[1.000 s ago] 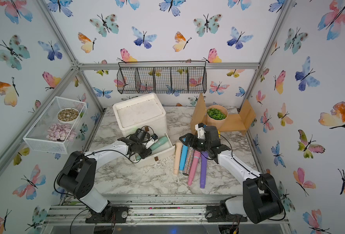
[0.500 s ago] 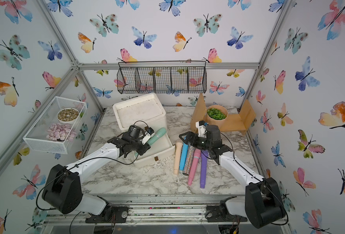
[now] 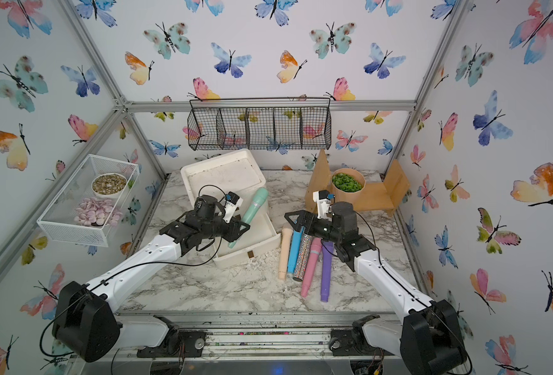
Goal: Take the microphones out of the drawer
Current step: Place the microphone at the center of the board.
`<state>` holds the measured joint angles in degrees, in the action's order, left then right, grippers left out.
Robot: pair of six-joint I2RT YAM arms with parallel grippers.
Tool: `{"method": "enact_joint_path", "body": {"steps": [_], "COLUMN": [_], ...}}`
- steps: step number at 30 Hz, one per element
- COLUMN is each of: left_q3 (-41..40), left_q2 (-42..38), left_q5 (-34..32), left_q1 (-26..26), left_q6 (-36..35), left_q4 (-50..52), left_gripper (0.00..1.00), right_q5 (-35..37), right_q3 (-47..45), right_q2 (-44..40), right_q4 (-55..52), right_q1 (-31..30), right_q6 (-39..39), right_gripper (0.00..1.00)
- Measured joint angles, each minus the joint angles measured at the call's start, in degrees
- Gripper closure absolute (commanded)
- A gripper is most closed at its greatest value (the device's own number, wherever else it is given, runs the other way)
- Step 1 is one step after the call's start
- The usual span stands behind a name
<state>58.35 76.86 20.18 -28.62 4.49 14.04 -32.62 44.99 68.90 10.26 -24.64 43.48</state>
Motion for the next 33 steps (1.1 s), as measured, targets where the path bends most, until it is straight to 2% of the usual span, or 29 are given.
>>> {"method": "enact_joint_path", "body": {"steps": [6,14,17,25,29,33], "left_q3": [-2.93,-2.97,-2.99,-3.02,-2.99,-2.84], "left_q2": [0.02,0.02,0.15,1.33,2.25,2.4], "left_q5": [5.49,7.63,8.13,8.85,9.09,9.25], "left_q1": [-4.46,-9.35,-10.12,-10.75,-10.88,-10.88], "left_q6": [9.2,14.51,15.69,17.09,17.4,18.16], "left_q4": [-5.7,-9.35,-10.21,-11.65,-12.22,-12.28], "left_gripper": [0.66,0.66,0.66,0.62,0.57,0.41], "right_q5": [1.75,3.08,3.21,4.33,4.26,4.66], "right_q3": [0.02,1.11,1.4,2.43,2.51,2.51], "right_q2": [2.01,8.35,9.42,9.64,9.64,9.64], "right_q4": [3.08,6.43,7.58,9.73,10.6,10.62], "right_q1": [-4.85,-8.15,-8.7,-9.09,-9.51,-9.46], "right_q6": [0.02,0.55,0.92,1.36,2.36,2.23], "right_gripper": [0.06,0.1,0.19,0.55,0.64,0.66]}}
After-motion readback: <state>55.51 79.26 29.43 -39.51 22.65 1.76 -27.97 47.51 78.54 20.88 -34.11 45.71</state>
